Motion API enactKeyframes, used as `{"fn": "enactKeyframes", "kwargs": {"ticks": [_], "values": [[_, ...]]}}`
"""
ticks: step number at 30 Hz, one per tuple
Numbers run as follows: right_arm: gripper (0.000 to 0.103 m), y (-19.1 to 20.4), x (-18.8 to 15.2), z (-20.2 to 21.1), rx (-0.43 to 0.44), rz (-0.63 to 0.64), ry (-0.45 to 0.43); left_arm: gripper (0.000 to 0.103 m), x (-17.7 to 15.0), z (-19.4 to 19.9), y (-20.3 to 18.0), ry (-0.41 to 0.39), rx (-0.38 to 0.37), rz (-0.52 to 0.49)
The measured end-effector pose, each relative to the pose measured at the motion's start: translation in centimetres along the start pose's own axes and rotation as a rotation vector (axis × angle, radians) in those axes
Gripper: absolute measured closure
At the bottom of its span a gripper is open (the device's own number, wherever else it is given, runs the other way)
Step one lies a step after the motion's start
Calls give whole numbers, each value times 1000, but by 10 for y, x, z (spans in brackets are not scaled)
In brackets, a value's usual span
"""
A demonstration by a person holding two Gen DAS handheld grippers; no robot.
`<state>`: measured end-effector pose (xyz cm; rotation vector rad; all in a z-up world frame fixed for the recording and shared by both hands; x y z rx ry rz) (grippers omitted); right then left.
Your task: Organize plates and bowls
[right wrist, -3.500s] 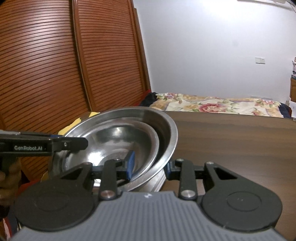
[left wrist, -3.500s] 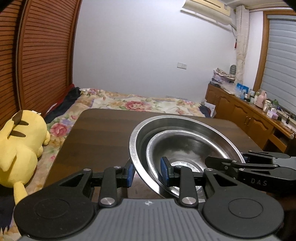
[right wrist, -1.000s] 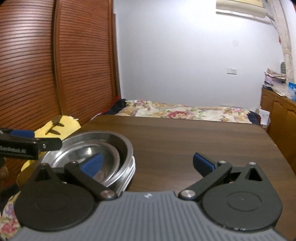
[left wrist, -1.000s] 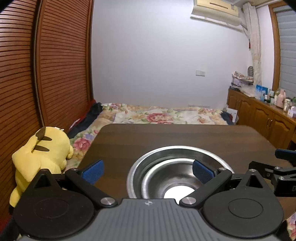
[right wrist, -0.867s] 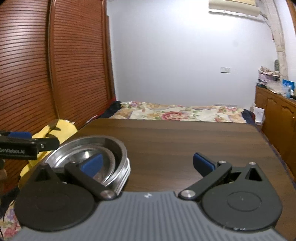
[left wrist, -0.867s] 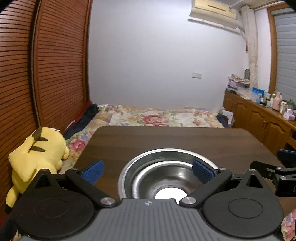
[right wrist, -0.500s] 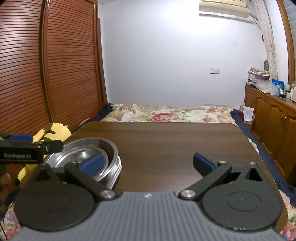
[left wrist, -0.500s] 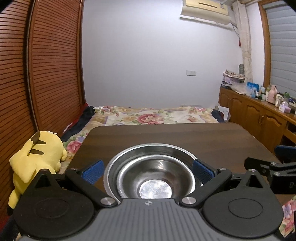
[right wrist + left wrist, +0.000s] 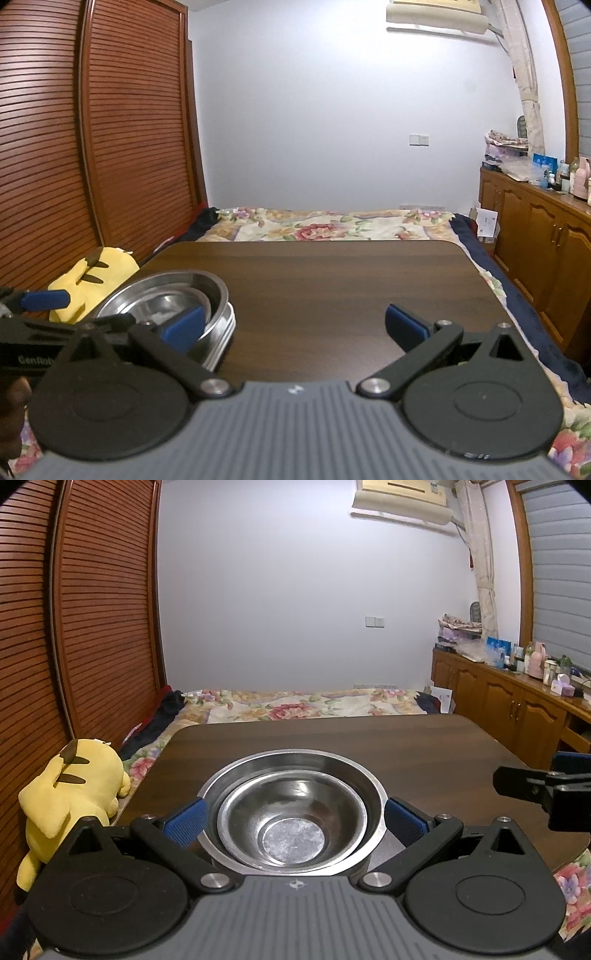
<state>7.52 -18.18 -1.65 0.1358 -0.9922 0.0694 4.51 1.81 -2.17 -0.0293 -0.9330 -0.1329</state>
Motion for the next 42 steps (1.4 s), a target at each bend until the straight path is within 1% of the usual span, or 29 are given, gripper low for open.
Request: {"fn": "enactKeyframes", "kwargs": {"ticks": [6, 13, 17, 26, 32, 42], "values": [[0, -1, -3, 1, -7, -14, 2, 0, -3, 2, 0, -7, 3, 4], [0, -3, -10, -2, -39, 0, -14, 0, -14, -5, 2, 3, 3, 22], [0, -6, -15, -6, -41, -1, -21, 0, -20, -11, 2, 15, 9, 29], [0, -8, -28, -15, -55, -11, 3, 0, -32, -19, 0, 38, 11, 23], [0, -10, -34, -18, -54, -16, 22, 0, -32, -18, 0, 33, 12, 24], [0, -17, -34, -16, -57, -21, 15, 0, -33, -18, 0, 28, 12, 27]]}}
Point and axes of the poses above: each gripper's, at about its wrist camera, not at the fingertips, and z roughly against the way its jaws point, y to its left, x to its top, the point moved 4 cm from there along -z, roughly the way its jaws point, and after that the axes turned 12 degrees about y, right-handed, at the moved point
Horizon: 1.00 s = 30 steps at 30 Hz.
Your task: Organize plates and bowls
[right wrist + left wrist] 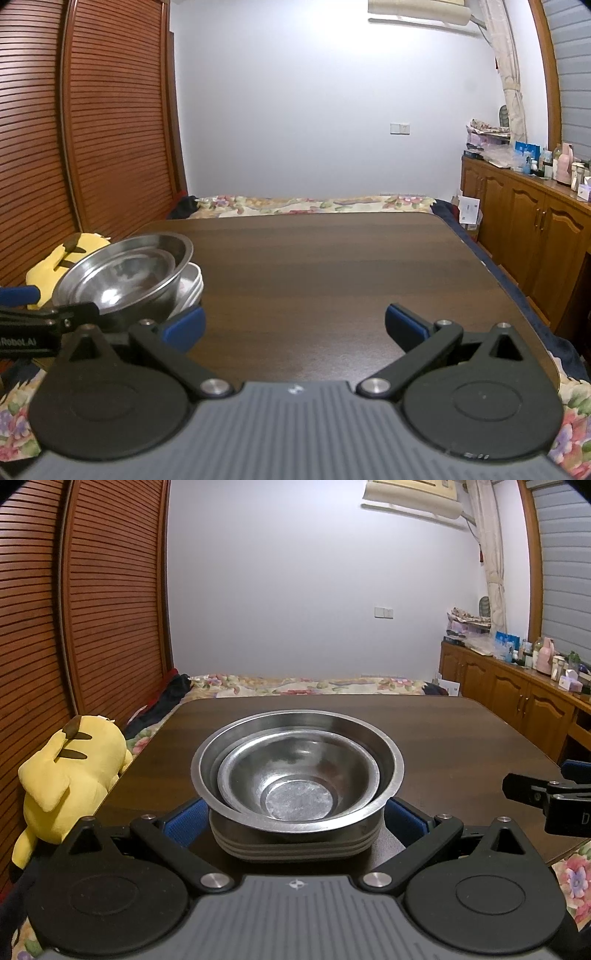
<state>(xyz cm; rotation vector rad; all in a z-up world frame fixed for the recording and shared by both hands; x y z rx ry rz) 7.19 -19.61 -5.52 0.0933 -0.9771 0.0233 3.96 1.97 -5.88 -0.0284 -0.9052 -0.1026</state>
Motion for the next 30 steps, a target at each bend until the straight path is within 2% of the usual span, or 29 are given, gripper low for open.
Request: {"fn": "enactKeyframes", "kwargs": {"ticks": [30], "values": [[0, -2, 1, 2, -1, 1, -14, 0, 4, 2, 2, -6, 5, 3]]}}
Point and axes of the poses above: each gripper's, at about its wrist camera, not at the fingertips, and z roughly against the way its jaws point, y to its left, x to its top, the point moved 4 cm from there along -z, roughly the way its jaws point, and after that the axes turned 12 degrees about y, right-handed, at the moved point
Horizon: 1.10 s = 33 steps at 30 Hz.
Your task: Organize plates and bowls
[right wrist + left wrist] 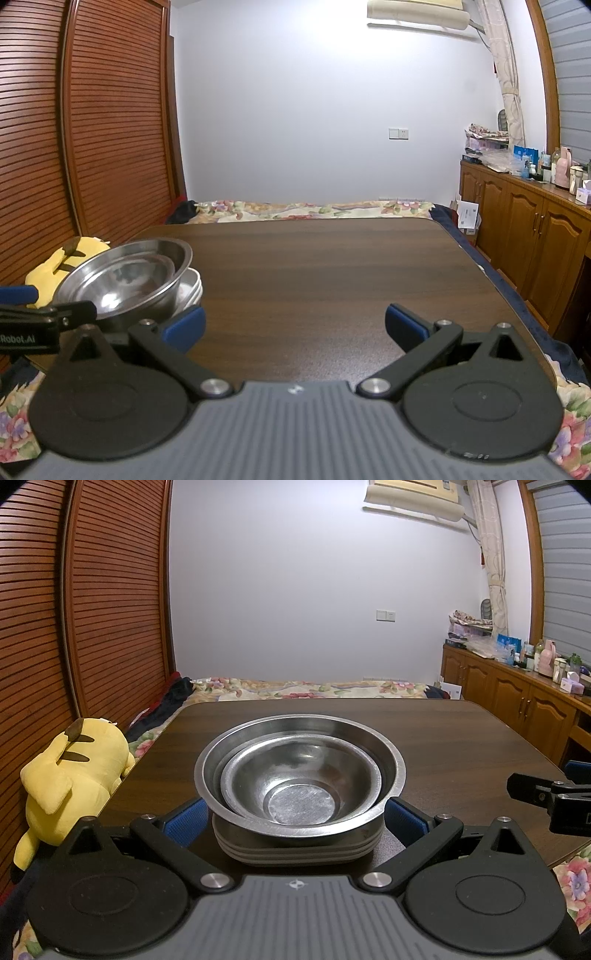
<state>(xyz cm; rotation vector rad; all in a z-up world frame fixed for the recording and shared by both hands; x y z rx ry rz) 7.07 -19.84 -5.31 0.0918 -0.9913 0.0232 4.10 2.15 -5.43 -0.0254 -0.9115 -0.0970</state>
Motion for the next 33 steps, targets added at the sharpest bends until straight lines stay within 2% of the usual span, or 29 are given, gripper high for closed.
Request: {"fn": "enactKeyframes", "kwargs": {"ticks": [33], "values": [[0, 1, 1, 1, -1, -3, 0, 0, 2, 2, 0, -8, 2, 1]]}}
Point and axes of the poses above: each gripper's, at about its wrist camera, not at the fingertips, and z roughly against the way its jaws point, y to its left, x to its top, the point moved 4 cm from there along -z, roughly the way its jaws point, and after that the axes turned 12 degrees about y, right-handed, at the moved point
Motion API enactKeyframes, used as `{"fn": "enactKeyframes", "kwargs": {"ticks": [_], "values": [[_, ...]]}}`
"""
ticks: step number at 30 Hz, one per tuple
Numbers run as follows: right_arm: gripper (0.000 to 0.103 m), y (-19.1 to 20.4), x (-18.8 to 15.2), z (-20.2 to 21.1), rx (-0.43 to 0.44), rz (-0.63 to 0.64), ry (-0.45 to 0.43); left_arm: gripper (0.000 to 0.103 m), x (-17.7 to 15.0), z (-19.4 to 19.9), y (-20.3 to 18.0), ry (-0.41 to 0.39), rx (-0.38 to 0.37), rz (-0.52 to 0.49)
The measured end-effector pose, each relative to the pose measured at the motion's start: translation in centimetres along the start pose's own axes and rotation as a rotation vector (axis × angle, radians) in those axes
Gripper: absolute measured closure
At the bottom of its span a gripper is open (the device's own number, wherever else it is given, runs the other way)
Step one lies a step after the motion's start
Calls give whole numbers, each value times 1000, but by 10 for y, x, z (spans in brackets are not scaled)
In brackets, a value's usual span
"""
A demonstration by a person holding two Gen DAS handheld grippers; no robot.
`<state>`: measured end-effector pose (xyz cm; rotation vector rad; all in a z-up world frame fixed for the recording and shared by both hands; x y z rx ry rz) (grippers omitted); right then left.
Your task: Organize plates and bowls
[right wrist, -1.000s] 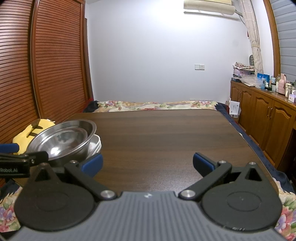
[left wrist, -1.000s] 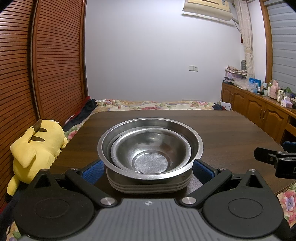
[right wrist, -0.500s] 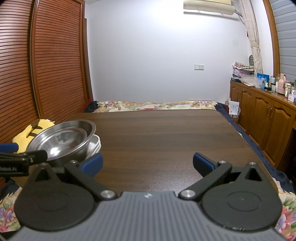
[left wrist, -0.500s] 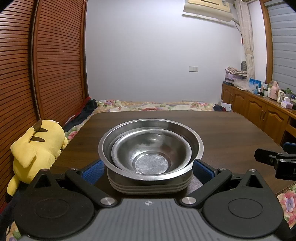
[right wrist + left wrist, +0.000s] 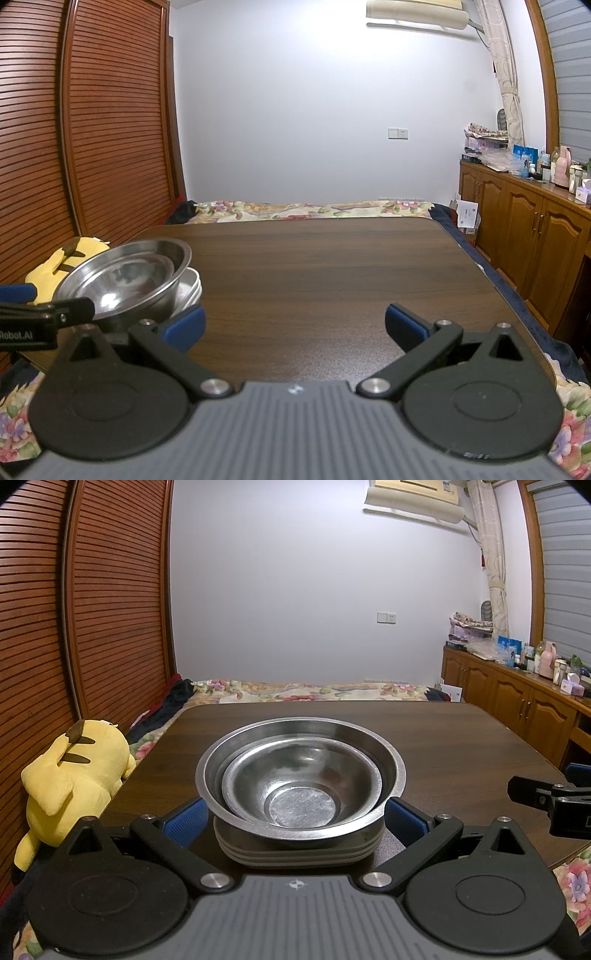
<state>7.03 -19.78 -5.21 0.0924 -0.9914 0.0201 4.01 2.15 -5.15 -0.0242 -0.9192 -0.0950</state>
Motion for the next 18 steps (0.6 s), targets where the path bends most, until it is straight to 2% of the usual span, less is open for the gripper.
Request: {"fn": "enactKeyframes", "kwargs": {"ticks": [18], "values": [[0, 1, 0, -1, 0, 0, -1, 0, 0, 0, -1, 1, -1, -3]]}}
Point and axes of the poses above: each gripper's, at about its wrist camera, not at the fingertips, and z roughly against the way its jaws point, y to its left, x to its top, the point moved 4 cm from there along -z, roughly the way its jaws point, and after that the axes turned 12 degrees about y, right-handed, at the moved point
